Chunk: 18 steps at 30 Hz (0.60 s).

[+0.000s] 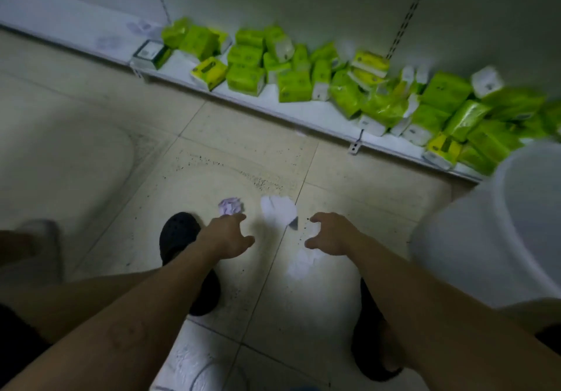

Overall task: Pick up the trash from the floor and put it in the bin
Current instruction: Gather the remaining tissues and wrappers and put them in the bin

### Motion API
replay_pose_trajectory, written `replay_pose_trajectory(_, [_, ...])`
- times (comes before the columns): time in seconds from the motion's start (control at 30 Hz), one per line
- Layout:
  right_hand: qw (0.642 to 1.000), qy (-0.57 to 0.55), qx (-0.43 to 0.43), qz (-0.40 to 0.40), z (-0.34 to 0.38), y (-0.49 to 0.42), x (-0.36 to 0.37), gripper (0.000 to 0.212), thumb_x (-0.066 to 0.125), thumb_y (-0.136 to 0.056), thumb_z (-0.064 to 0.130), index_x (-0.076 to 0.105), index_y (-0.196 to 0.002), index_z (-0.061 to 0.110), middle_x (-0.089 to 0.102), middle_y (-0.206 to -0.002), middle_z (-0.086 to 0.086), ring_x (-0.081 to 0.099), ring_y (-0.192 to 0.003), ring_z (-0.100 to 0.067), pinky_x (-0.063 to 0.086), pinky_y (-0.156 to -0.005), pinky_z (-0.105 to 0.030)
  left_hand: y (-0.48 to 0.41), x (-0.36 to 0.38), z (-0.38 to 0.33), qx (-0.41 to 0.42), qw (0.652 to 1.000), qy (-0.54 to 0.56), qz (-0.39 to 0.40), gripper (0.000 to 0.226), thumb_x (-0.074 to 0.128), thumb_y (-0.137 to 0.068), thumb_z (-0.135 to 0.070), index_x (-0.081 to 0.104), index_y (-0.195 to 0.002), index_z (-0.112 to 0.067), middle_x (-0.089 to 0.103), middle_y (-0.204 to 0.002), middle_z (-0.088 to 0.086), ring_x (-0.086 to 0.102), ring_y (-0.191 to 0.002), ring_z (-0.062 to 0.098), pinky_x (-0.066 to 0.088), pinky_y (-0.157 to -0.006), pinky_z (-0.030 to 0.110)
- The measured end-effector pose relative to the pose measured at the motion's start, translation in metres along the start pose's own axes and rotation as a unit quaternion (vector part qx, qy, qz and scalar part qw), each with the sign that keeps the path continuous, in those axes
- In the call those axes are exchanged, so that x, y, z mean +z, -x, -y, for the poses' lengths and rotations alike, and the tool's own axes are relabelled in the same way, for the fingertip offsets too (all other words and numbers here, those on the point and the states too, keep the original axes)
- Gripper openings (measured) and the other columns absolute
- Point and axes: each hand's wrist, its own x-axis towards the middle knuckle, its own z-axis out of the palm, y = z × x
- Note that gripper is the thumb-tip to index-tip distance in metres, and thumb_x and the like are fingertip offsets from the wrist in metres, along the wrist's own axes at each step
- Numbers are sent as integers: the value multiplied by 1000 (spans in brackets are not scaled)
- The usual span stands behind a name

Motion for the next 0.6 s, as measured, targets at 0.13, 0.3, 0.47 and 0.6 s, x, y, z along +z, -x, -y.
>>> replay_pose_trajectory(0.13, [998,-32,-5,59,2,-62,29,72,65,-83,37,34,-146,22,27,-155,-13,34,-139,-29,33,-112,-38,-48,27,26,-7,998,-28,54,69,55,-88,-48,29,-148,-23,35,-149,15,39,-133,33,36,-109,41])
replay_pose_trajectory(0.3, [997,-19,-29,74,7,-145,62,58,64,-86,32,45,-140,22,34,-150,-12,43,-131,-29,36,-108,-32,-125,48,45,-11,999,-29,16,65,56,-88,-40,31,-146,-30,14,-157,18,36,-133,40,36,-109,45])
replay_pose_trajectory(0.47, [995,16,-31,98,13,-213,84,58,58,-87,41,39,-141,35,14,-159,-9,22,-142,-33,27,-115,-40,-188,68,71,2,997,-66,40,59,52,-89,-33,30,-143,-23,14,-154,21,26,-134,46,35,-105,54])
replay_pose_trajectory(0.6, [987,102,-13,128,17,-239,105,62,55,-87,40,30,-144,39,4,-159,-10,10,-143,-39,14,-117,-55,-203,81,79,-48,997,-37,-46,53,55,-86,-25,46,-136,-11,41,-143,21,43,-127,41,40,-103,46])
